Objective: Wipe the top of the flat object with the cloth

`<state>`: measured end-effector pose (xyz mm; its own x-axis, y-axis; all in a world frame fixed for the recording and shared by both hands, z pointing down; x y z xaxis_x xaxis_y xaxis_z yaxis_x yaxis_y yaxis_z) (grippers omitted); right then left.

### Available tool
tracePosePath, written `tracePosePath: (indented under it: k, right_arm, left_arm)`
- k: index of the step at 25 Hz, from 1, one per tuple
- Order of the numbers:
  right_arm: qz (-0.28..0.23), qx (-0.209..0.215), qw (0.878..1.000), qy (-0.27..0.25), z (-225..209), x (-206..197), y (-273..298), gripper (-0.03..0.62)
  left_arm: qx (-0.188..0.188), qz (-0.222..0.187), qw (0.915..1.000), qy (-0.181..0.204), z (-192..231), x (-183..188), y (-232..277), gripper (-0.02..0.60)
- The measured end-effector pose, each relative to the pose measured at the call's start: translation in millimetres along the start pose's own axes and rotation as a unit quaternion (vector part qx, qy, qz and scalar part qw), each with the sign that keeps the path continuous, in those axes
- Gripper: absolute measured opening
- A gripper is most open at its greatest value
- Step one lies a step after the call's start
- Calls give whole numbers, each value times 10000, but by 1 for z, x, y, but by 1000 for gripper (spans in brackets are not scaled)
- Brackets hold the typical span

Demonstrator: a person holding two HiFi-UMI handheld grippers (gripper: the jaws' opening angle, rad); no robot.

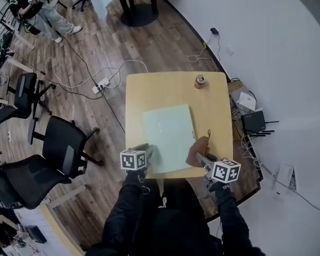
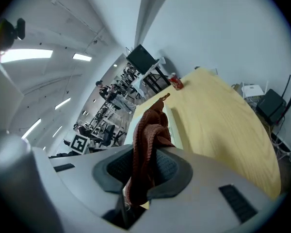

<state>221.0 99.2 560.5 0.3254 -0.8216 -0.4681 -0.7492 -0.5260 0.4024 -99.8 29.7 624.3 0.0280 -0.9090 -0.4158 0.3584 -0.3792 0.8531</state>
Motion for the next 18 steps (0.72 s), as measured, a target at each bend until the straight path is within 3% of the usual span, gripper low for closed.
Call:
tracePosePath:
  k: [4,7,13,18]
  right_arm:
    - [-370,96,9969,-692,44,34,2,95]
    - [-655,100,9890,-1323,85,55,0,94]
    - [-1184,-130,9569,-2649,163,87,-13,92]
    - [-1516,-248,9276,-3406,215,95,-23,91]
  left_arm:
    - [-123,-735,9972,78,-27,23,-37,92]
    - [-98,-1474,9888,220,-48,44,-79,55]
    - [132,-2818,9574,620,-85,74,-165,34]
    - [219,-3470,9330,933,-108,79,-215,34]
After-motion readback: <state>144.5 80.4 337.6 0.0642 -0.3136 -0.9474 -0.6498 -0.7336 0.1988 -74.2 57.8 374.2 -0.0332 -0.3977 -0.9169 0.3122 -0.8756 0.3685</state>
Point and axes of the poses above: the fingertips, and each gripper's own axes: y forward along the fingers, z to its left, x out of its top, the point moved 9 cm from there along -y, backward along the fingers, and after that the axes turned 14 degrees about x, right-handed, at the moved point
